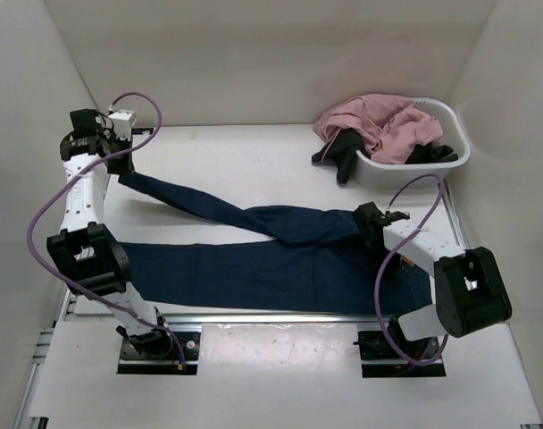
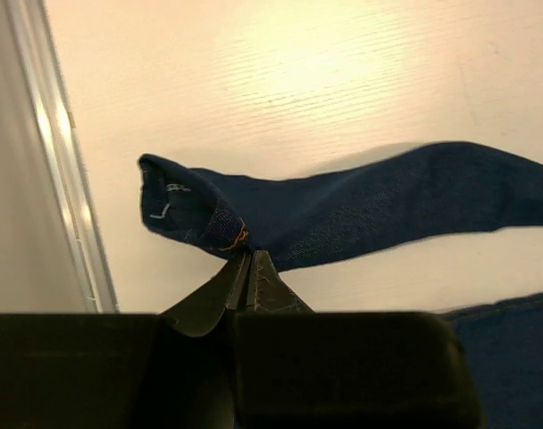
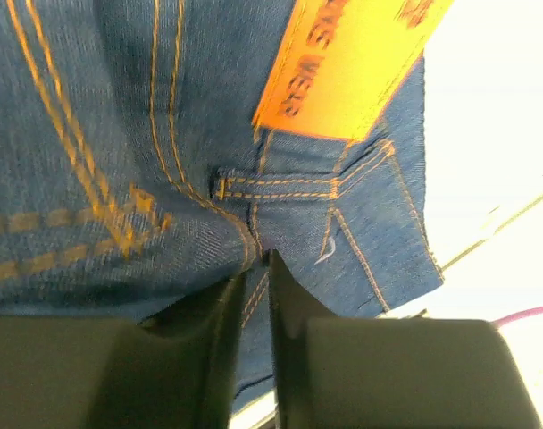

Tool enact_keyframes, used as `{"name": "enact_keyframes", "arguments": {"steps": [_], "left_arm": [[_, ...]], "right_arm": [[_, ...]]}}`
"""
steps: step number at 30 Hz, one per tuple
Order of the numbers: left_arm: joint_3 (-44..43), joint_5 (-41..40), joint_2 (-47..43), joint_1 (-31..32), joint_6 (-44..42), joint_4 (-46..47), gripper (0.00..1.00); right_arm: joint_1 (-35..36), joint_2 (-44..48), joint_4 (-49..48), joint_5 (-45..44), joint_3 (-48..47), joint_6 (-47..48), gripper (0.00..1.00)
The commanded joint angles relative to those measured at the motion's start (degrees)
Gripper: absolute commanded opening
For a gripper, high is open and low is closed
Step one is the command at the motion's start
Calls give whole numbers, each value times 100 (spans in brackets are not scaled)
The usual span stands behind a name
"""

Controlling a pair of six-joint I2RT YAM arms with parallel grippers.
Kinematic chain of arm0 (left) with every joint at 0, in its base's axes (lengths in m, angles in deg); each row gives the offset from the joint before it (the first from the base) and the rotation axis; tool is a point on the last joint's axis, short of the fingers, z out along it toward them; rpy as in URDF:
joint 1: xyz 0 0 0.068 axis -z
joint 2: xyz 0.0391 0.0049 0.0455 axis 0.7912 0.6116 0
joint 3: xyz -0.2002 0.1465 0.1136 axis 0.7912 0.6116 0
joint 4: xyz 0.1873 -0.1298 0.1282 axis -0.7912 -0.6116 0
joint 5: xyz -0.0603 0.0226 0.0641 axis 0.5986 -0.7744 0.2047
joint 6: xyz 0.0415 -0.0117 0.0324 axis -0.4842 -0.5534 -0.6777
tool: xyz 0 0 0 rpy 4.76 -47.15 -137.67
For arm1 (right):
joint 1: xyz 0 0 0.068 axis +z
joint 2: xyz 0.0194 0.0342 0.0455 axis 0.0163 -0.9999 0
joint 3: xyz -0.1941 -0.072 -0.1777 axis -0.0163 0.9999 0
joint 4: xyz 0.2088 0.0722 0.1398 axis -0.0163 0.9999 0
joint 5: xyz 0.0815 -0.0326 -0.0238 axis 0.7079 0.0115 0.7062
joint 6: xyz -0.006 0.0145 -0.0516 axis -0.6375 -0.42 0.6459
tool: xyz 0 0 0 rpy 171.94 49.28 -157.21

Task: Fold and stack the trousers
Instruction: Fold the trousers

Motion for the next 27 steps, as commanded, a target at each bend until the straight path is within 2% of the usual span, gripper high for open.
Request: {"name": "enact_keyframes", "arguments": {"steps": [1, 2, 4, 10, 17, 20, 24, 27], "left_arm": [[246, -222, -411, -161, -279, 412, 14], [335, -222, -480, -222, -280, 412, 14], [632, -274, -551, -301, -394, 412, 14], [1196, -275, -701, -854, -640, 412, 14], [670, -282, -525, -970, -833, 412, 14], [888, -353, -525, -1031, -895, 360, 14], [1625, -573, -674, -1180, -948, 359, 14], [1750, -635, -727, -1434, -1106, 237, 14]], "right_arm": [[-38, -81, 179, -845, -514, -317, 18], [-38, -81, 266, -993, -585, -378, 7], [-38, -28, 354, -1152, -690, -378, 0], [-327, 235, 812, -1504, -1252, 50, 0], [-1031, 87, 996, -1417, -2517, 1483, 0], [-1374, 7, 1067, -1198, -2519, 1617, 0], [-1436, 60, 1067, -1004, -2519, 1757, 0], [-1576, 112, 1224, -1004, -2914, 1880, 0]]}}
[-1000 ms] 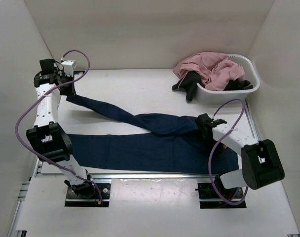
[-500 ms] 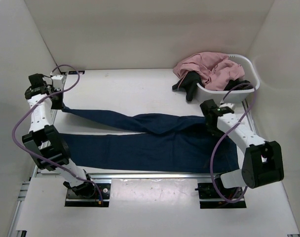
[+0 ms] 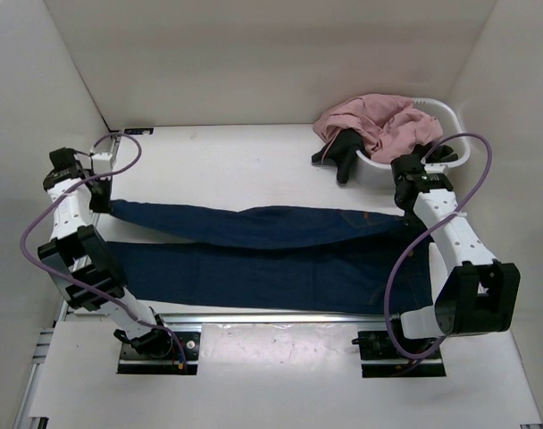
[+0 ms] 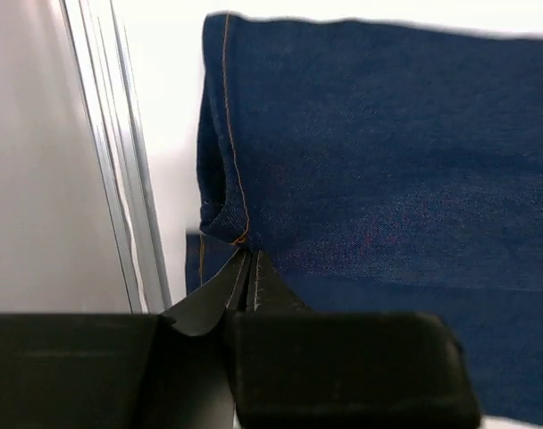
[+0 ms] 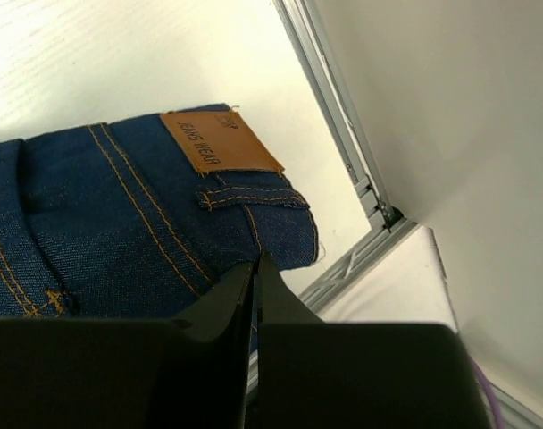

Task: Fold and stack the trousers
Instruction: Fold the trousers

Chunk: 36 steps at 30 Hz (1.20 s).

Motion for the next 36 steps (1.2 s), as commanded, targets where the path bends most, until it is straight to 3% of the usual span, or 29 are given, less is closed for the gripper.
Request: {"name": "enact_keyframes", "arguments": {"steps": [1, 6, 10, 13, 18, 24, 30, 36], "left_arm": [[89, -269, -343, -257, -265, -146, 14], [-384, -499, -9, -372, -415, -541, 14], [-1716, -586, 325, -424, -476, -1059, 14], [-1985, -918, 317, -503, -703, -1622, 14], [-818, -1728, -535, -723, -1214, -1684, 14], [808, -1940, -1168, -960, -1478, -1500, 14], [1969, -2230, -1353, -1258, -1689, -745, 14], [1655, -2230, -1196, -1531, -1874, -683, 14]], "right_arm": [[-125, 80, 274, -44, -567, 372, 0], [-178, 132, 530, 272, -568, 434, 0], [-239, 132, 766, 325, -866, 382, 0], [-239, 378, 1337, 711, -815, -20, 0], [-301, 1221, 1821, 1721, -446, -707, 0], [-301, 1828, 1874, 2495, 810, -1288, 0], [-301, 2689, 1567, 2259, 1971, -2052, 0], [-301, 2813, 1724, 1663, 1895, -2290, 0]]}}
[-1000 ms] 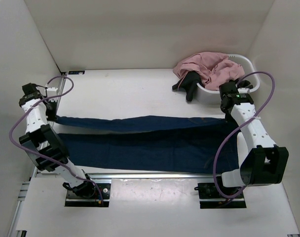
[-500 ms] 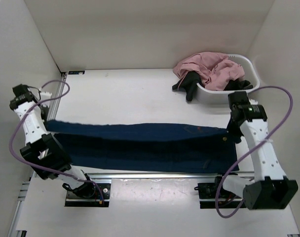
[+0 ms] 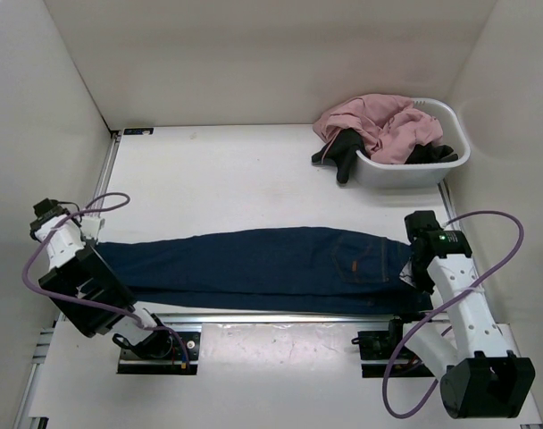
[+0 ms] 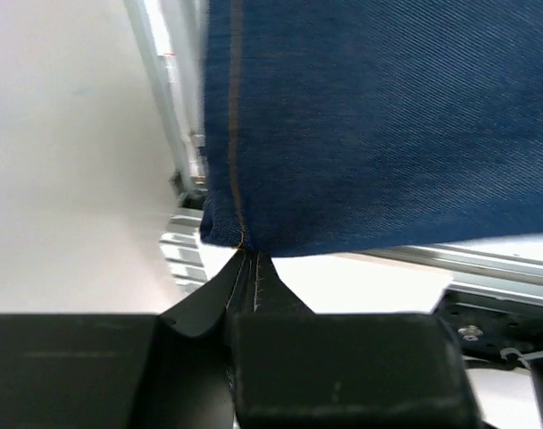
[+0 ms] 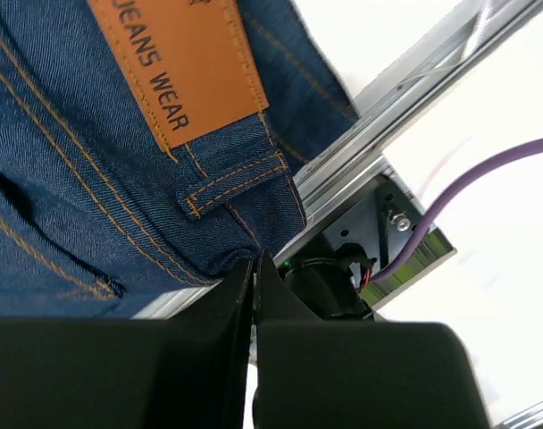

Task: Fold and stack the trousers
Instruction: Fold the trousers

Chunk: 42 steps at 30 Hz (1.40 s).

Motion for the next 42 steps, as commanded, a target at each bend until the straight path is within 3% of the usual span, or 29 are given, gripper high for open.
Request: {"name": "enact_keyframes", "arguments": {"steps": [1, 4, 8, 19, 20, 22, 24, 25, 28, 32, 36, 42], "left_arm": [[-574, -143, -161, -129, -252, 305, 14], [-989, -143, -48, -181, -252, 305, 14], [-1043, -143, 6, -181, -304, 244, 14], [-261, -310, 58, -313, -437, 393, 14], [-261, -257, 111, -313, -437, 341, 14], [-340, -100, 164, -313, -384, 262, 14], [-488, 85, 225, -313, -384, 121, 23], [-489, 321, 225, -313, -445, 60, 34], [-489, 656, 164, 81, -446, -11, 46], [-209, 982, 111, 958, -192, 85, 52], [510, 474, 436, 1566, 178, 708, 53], [567, 103, 1209, 1735, 739, 1342, 54]], "right_arm": [[-23, 159, 271, -620, -344, -399, 0], [-23, 301, 596, -1182, -844, -557, 0], [-23, 467, 782, -1246, -891, -681, 0], [-23, 942, 800, -323, -30, -804, 0], [-23, 820, 930, -323, -29, -804, 21], [-23, 705, 1115, -418, -169, -865, 43], [-23, 643, 1300, -709, -599, -971, 81], [-23, 643, 1300, -762, -783, -902, 83], [-23, 653, 1126, -816, -1391, -849, 82], [-23, 416, 230, 94, -1121, -471, 81], [82, -129, -745, 687, 161, -663, 81], [82, -1340, -2196, 636, 1008, -1076, 81]]}}
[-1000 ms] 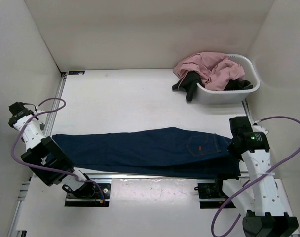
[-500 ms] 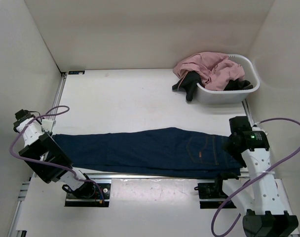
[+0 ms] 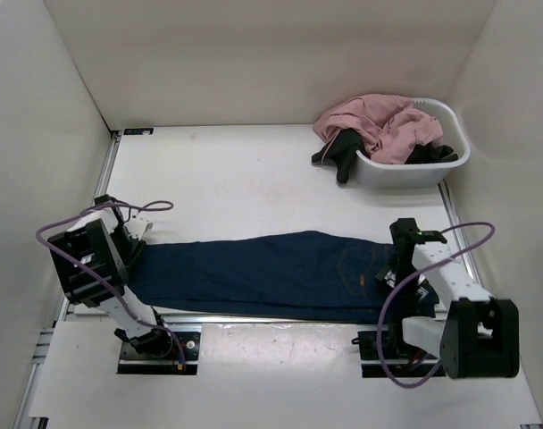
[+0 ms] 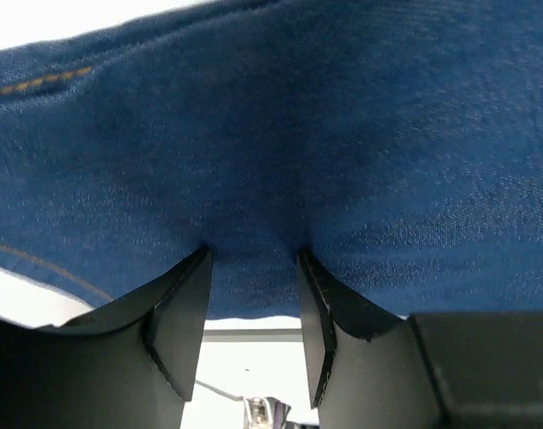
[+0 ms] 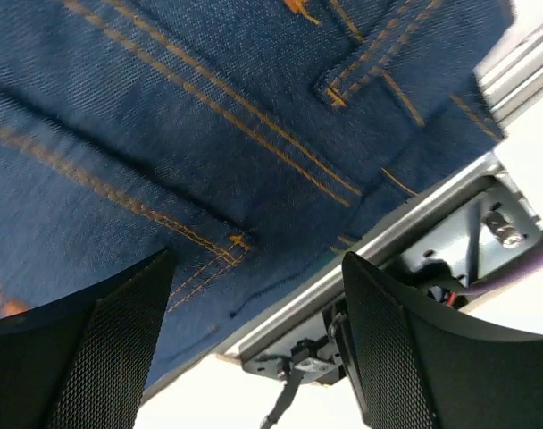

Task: Fold and stack the trousers
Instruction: Fold the trousers

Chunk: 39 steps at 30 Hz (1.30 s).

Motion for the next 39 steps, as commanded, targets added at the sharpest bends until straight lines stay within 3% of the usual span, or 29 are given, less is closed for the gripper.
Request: {"name": "enact_keyframes", "arguments": {"steps": [1, 8, 17, 22, 26, 29, 34, 39], "left_arm": [[-188, -100, 313, 54, 507, 649, 54], [-953, 85, 1079, 608, 1007, 703, 53], [-2217, 480, 1466, 678, 1237, 632, 53], [-2737, 761, 1212, 626, 1351, 141, 58], [-2686, 815, 667, 188, 1535, -184, 63], [-2283, 587, 350, -234, 1536, -185, 65], [-1894, 673, 349, -956, 1659, 139, 66], [-1753, 1130, 534, -1422, 1922, 403, 66]], "right_arm": [[25, -518, -1160, 52, -17, -261, 81], [25, -2556, -1682, -852, -1193, 151, 81], [25, -3412, -1507, -1082, -3057, 731, 81], [25, -2719, -1208, -880, -3348, 846, 81], [-36, -1666, -962, -828, -3095, 846, 82], [-369, -1031, -891, -530, -2533, 592, 75], [-1308, -92, -1354, 50, -1452, 345, 44], [-1627, -45, -1893, 544, -1046, 547, 41]]}}
